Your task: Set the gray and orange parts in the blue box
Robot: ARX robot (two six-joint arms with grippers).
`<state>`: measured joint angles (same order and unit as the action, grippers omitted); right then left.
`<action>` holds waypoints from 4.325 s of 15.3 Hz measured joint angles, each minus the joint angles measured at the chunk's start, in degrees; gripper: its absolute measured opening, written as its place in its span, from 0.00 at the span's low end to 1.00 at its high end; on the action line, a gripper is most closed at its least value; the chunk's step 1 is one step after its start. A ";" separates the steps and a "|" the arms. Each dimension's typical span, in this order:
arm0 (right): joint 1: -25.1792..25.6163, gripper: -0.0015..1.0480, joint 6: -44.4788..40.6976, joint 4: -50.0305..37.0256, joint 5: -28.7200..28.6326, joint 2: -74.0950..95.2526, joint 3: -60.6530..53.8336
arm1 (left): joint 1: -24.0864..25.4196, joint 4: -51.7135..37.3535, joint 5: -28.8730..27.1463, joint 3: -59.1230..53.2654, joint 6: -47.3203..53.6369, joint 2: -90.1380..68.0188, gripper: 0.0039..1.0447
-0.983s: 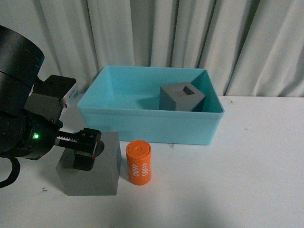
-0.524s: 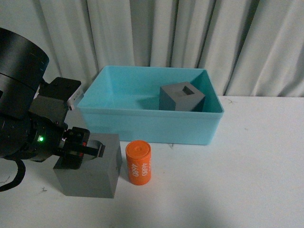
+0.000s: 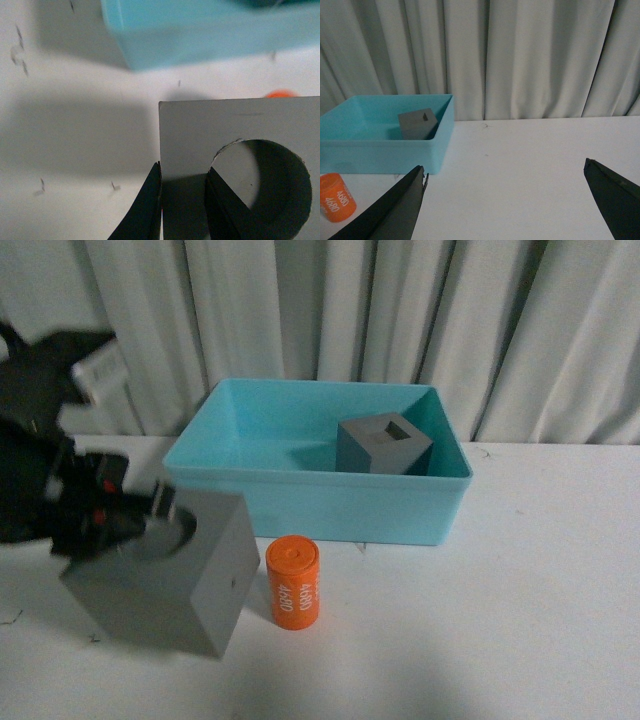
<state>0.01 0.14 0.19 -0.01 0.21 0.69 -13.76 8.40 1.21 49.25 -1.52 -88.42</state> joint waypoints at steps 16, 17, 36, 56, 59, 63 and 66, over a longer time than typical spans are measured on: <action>0.00 0.94 0.00 0.02 0.00 0.00 0.00 | -1.86 -10.67 -8.44 34.53 8.00 -30.84 0.18; 0.00 0.94 0.00 0.02 0.00 0.00 0.00 | -1.68 -10.58 -8.74 34.69 8.02 -31.74 0.18; 0.00 0.94 0.00 0.02 0.00 -0.02 0.00 | 29.03 32.74 23.85 -23.80 -10.67 49.72 0.94; 0.00 0.94 0.00 0.00 0.02 0.00 0.00 | 13.75 -8.22 -1.29 -48.65 0.70 88.02 0.01; 0.00 0.94 0.00 0.00 0.02 0.00 0.00 | 13.75 -8.20 -1.25 -48.63 0.72 88.02 0.01; 0.00 0.94 0.00 0.00 0.02 0.00 0.00 | 13.75 -8.20 -1.25 -48.63 0.70 88.02 0.32; 0.00 0.94 0.00 0.02 0.02 0.00 0.00 | 13.75 -8.20 -1.25 -48.65 0.70 88.02 0.67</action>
<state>0.01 0.14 0.21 0.01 0.21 0.69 -0.01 0.21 -0.03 0.60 -0.82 -0.40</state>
